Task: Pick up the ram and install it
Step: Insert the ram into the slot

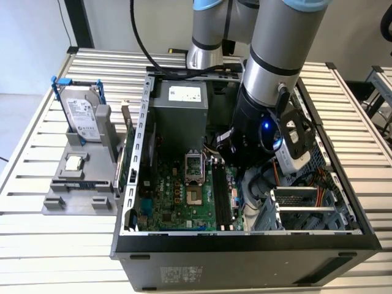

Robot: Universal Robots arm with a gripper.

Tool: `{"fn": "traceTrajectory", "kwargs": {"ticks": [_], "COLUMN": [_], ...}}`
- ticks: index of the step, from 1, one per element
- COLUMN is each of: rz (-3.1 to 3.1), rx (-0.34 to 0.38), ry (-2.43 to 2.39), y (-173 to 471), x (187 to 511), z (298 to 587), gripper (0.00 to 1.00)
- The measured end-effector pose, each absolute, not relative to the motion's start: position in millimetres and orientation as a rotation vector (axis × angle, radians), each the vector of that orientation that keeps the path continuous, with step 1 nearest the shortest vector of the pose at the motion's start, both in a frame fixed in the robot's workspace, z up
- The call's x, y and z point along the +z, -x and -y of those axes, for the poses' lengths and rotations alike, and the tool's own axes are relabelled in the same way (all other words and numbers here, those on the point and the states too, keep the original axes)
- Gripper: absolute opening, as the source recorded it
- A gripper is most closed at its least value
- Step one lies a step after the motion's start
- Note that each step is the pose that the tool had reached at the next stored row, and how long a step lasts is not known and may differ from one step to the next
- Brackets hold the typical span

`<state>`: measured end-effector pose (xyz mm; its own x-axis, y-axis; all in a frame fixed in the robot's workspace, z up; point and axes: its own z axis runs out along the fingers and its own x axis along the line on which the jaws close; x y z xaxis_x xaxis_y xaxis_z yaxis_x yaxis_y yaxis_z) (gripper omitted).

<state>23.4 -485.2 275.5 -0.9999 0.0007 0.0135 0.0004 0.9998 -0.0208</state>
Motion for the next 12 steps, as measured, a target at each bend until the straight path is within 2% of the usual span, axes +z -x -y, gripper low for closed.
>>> {"fn": "traceTrajectory", "kwargs": {"ticks": [12], "rz": [3.128], "rx": [0.030], "ry": [0.001], "y": [-23], "x": [257], "z": [485], "gripper": [0.00]}}
